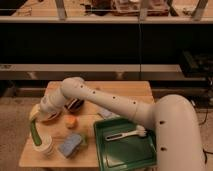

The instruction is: Place pepper in paper cup

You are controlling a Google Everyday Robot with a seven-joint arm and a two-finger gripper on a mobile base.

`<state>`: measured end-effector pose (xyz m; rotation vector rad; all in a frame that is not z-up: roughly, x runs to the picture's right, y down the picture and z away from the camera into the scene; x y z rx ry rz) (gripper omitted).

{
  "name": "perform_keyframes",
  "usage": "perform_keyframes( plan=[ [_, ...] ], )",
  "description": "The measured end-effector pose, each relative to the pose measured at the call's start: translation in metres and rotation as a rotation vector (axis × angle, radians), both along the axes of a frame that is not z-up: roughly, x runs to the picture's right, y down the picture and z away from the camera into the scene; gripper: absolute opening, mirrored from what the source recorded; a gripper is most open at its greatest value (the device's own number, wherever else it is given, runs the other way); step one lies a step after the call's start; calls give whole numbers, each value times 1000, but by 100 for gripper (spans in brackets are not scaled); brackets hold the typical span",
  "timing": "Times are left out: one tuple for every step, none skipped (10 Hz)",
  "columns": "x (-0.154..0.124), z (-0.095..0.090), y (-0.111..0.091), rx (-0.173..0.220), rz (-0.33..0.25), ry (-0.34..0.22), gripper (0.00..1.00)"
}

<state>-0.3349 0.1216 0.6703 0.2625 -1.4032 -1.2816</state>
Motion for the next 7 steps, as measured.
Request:
perform_keyframes(
  plan=[
    [1, -1, 1, 7, 1, -18, 79],
    [2, -2, 1, 13, 4, -33, 80],
    [3, -5, 0, 29, 8, -52, 80],
    [4, -7, 0, 46, 11, -67, 80],
    [5, -9, -1, 63, 11, -80, 80],
    [5, -11, -2, 78, 9, -89, 80],
    [5, -11, -2, 79, 8, -90, 80]
  ],
)
